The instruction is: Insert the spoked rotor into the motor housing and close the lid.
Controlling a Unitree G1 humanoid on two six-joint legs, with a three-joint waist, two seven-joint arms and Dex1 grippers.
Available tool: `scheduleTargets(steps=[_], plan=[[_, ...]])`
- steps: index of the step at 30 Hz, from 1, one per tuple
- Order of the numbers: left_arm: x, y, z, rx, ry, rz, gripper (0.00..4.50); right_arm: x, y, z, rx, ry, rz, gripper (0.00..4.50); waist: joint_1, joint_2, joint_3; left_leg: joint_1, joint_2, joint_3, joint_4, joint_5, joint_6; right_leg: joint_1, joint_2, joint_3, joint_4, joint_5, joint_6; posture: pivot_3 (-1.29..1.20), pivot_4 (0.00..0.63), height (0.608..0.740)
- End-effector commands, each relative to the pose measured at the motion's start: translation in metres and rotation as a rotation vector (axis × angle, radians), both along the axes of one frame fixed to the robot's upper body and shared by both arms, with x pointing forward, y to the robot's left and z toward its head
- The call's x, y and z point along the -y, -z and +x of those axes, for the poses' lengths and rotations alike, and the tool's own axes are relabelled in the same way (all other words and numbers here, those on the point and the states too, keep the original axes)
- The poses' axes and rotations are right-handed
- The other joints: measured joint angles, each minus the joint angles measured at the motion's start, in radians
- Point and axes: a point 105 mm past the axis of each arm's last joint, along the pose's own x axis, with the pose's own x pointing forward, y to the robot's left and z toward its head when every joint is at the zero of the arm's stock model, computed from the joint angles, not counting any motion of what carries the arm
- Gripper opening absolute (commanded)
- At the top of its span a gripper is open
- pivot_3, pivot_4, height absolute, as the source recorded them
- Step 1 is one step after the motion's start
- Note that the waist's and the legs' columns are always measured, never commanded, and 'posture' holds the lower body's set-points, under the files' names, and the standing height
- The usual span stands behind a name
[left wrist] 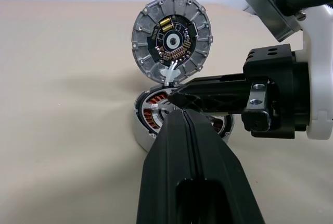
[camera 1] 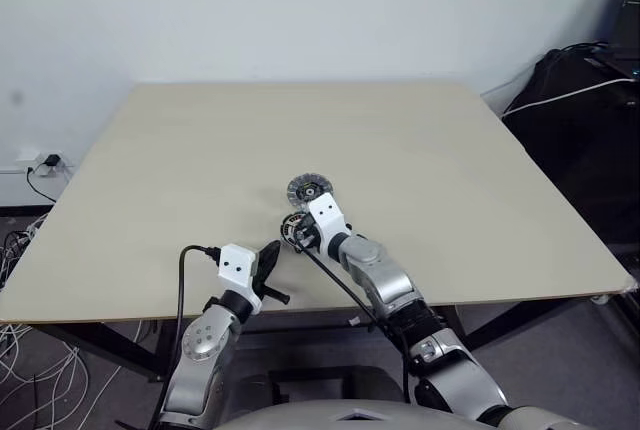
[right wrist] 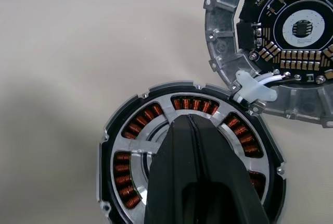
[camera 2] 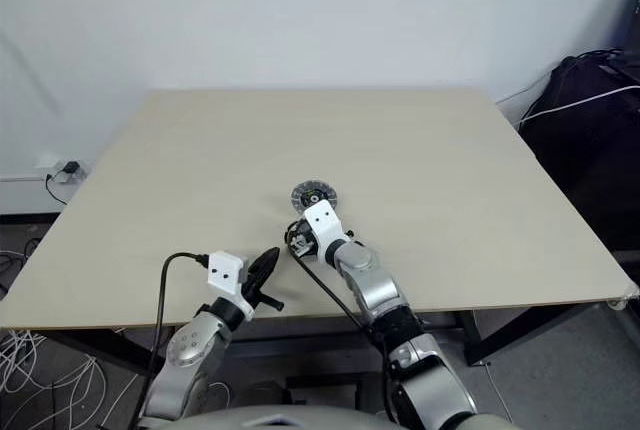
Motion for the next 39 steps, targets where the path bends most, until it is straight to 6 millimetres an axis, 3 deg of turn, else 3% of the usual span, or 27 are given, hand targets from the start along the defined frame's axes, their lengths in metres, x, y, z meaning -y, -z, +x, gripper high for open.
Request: scheduleTargets(steps=[1, 4, 7, 17, 27, 39], plan=[[0.005, -0.012, 0.005, 0.040, 0.015, -0.016, 0.02, -0.006, -0.032, 0.000, 0.098, -0.106, 0.011, 0.00, -0.001, 0.000, 0.000, 0.000, 0.000, 0.000, 0.000, 0.000, -0.001, -0.001, 0.000, 0.000, 0.000, 0.000, 0.000, 0.00, 0.000, 0.740], [0.006, -0.012, 0.006, 0.035, 0.018, -0.023, 0.02, -0.003, -0.040, -0.007, 0.118, -0.209, -0.045, 0.00, -0.001, 0.000, 0.000, 0.000, 0.000, 0.000, 0.000, 0.000, 0.001, 0.000, 0.000, 0.000, 0.000, 0.000, 0.000, 0.00, 0.000, 0.740], [0.007, -0.012, 0.006, 0.030, 0.017, -0.027, 0.00, 0.000, -0.044, -0.011, 0.124, -0.272, -0.090, 0.60, 0.000, 0.000, 0.000, 0.000, 0.000, 0.000, 0.000, -0.001, 0.003, 0.000, 0.000, 0.000, 0.000, 0.000, 0.000, 0.00, 0.000, 0.740], [0.004, -0.005, 0.008, 0.012, 0.005, -0.030, 0.00, 0.001, -0.043, -0.020, 0.148, -0.453, -0.264, 3.75, 0.001, 0.000, 0.000, 0.000, 0.000, 0.000, 0.000, -0.001, 0.002, 0.000, 0.000, 0.000, 0.000, 0.000, 0.000, 0.00, 0.000, 0.740], [0.006, -0.002, 0.008, 0.001, 0.004, -0.042, 0.00, 0.013, -0.041, -0.021, 0.162, -0.725, -0.540, 3.75, 0.001, 0.000, 0.000, 0.001, 0.000, 0.000, 0.000, -0.001, 0.002, 0.000, 0.000, 0.000, 0.000, 0.000, 0.000, 0.00, 0.000, 0.740], [0.005, -0.001, 0.009, 0.003, -0.004, -0.050, 0.00, 0.013, -0.032, -0.014, 0.094, -0.827, -0.616, 3.75, 0.001, 0.000, 0.000, 0.000, 0.000, 0.000, 0.000, 0.001, -0.001, 0.001, 0.000, -0.001, 0.000, 0.000, 0.000, 0.00, 0.000, 0.740]])
